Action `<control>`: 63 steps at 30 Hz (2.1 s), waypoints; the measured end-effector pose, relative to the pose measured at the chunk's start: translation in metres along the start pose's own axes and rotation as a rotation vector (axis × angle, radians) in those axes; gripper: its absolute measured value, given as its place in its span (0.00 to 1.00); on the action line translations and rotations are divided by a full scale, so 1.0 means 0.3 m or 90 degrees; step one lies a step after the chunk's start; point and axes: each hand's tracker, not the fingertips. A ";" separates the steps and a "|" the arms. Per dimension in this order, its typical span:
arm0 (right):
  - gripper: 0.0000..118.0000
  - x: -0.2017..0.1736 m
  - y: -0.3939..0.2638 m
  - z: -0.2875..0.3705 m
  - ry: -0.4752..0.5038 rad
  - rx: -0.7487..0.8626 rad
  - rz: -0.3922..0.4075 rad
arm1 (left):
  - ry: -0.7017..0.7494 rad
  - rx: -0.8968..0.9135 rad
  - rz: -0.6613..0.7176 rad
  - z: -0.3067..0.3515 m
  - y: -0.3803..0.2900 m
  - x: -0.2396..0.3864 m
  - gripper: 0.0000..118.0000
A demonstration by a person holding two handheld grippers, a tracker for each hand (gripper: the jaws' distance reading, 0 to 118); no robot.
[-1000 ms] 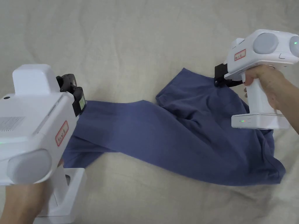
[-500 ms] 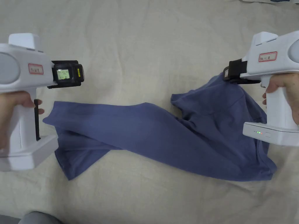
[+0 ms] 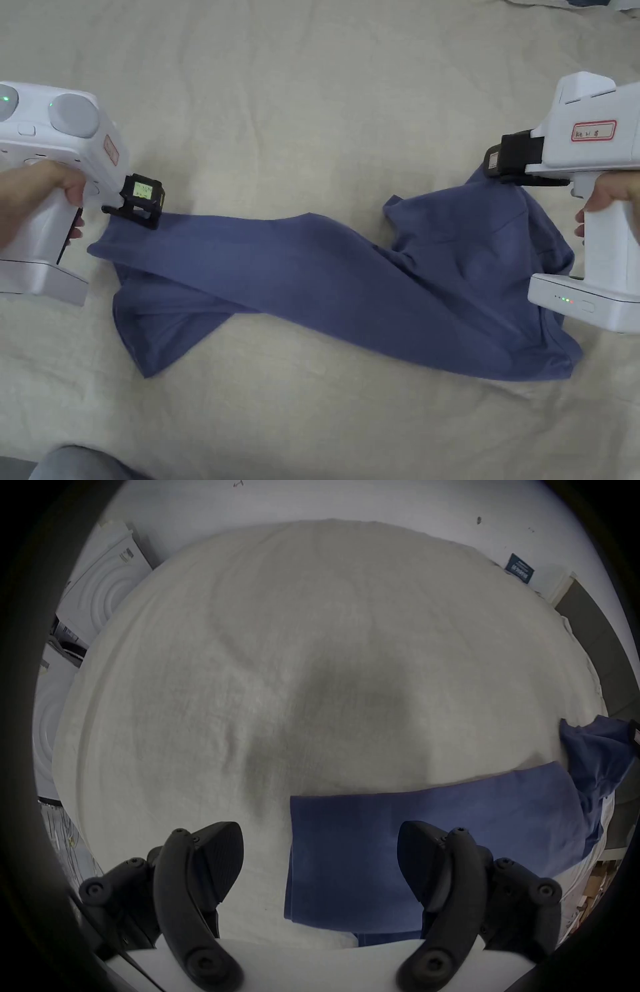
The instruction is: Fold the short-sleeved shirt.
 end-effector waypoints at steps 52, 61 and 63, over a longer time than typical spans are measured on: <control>0.05 -0.085 0.308 1.344 -0.075 0.462 -0.063 | -0.131 0.699 0.190 1.417 -0.138 -0.205 0.00; 0.05 -0.054 0.451 1.353 -0.097 0.441 -0.084 | -0.082 0.716 0.195 1.562 0.011 -0.141 0.00; 0.05 -0.055 0.495 1.320 -0.123 0.428 -0.075 | -0.042 0.708 0.179 1.565 0.072 -0.099 0.00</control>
